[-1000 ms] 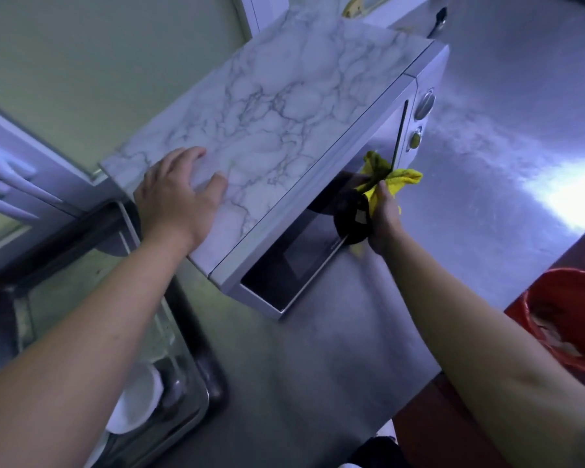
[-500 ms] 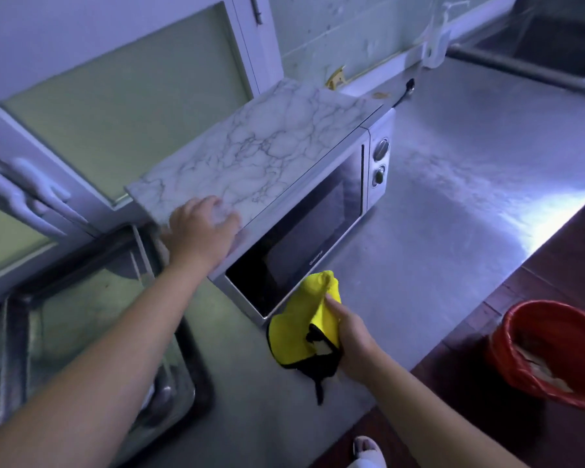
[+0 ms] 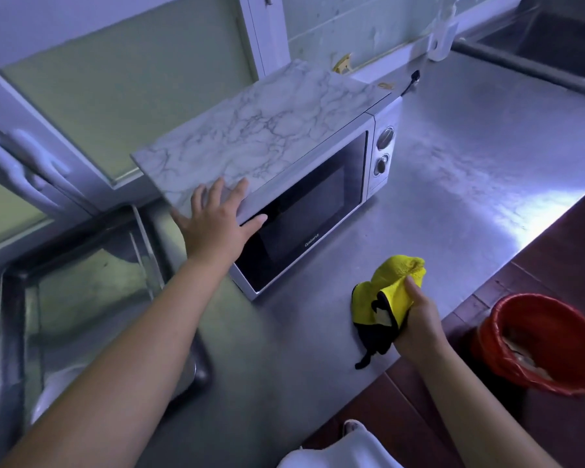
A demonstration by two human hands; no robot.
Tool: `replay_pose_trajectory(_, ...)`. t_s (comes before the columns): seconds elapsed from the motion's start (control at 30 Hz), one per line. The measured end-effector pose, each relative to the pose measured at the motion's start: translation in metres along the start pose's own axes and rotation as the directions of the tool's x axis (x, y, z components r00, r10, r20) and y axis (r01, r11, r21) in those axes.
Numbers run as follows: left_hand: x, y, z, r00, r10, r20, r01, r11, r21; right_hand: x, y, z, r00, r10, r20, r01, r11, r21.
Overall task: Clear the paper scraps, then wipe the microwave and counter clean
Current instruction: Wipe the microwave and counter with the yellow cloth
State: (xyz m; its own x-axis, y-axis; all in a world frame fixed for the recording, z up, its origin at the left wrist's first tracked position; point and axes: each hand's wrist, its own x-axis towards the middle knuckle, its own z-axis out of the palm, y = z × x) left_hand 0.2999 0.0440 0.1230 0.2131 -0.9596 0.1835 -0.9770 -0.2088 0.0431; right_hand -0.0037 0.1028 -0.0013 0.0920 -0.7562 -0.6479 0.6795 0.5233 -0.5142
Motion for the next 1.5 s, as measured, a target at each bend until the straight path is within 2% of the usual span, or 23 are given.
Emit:
replay_pose_trajectory(0.13,0.025,-0.028,0.0,0.998,0.045,0.036,-0.044,0.999,-0.012,-0.015,0.016,0.004,0.999,-0.016,-0.028,0.016,1.0,0.006)
replay_pose_trajectory(0.3,0.059,-0.063,0.007,0.991,0.13,0.023,-0.128,0.989,-0.077,-0.035,0.031,0.001,0.999,0.001,-0.051,0.0,1.0,0.019)
replay_pose_trajectory(0.7,0.121,-0.114,0.014,0.966,0.259,0.026,-0.252,0.956,-0.151,-0.065,0.049,-0.001,0.982,-0.074,-0.176,0.076,0.997,0.005)
replay_pose_trajectory(0.87,0.128,-0.12,0.018,0.961,0.275,-0.024,-0.275,0.952,-0.133,-0.081,0.042,0.004,0.971,-0.128,-0.201,0.121,0.992,-0.046)
replay_pose_trajectory(1.03,0.12,-0.113,0.013,0.977,0.211,0.042,-0.205,0.972,-0.112,-0.081,0.007,0.01,0.953,-0.218,-0.212,0.198,0.974,-0.113)
replay_pose_trajectory(1.1,0.103,-0.097,0.01,0.994,0.103,-0.038,-0.107,0.984,-0.142,-0.071,-0.012,0.01,0.947,-0.227,-0.229,0.209,0.973,-0.099)
replay_pose_trajectory(1.17,0.073,-0.07,0.013,0.983,-0.016,-0.182,-0.024,0.976,-0.216,-0.052,-0.034,0.009,0.941,-0.229,-0.247,0.208,0.972,-0.109)
replay_pose_trajectory(1.27,0.017,-0.015,0.031,0.928,-0.087,-0.362,-0.068,0.916,-0.396,-0.009,-0.068,0.006,0.956,-0.221,-0.191,0.189,0.967,-0.168)
replay_pose_trajectory(1.33,-0.016,0.023,0.057,0.951,-0.122,-0.285,-0.046,0.854,-0.519,0.023,-0.098,0.001,0.963,-0.212,-0.164,0.171,0.957,-0.234)
replay_pose_trajectory(1.4,-0.041,0.054,0.088,0.988,-0.147,-0.053,0.082,0.778,-0.623,0.055,-0.133,-0.01,0.958,-0.233,-0.168,0.165,0.924,-0.344)
replay_pose_trajectory(1.43,-0.051,0.069,0.101,0.983,-0.166,0.082,0.178,0.73,-0.66,0.07,-0.154,-0.016,0.948,-0.271,-0.169,0.179,0.888,-0.423)
replay_pose_trajectory(1.5,-0.065,0.097,0.124,0.922,-0.218,0.321,0.385,0.617,-0.686,0.097,-0.198,-0.029,0.917,-0.381,-0.116,0.25,0.776,-0.579)
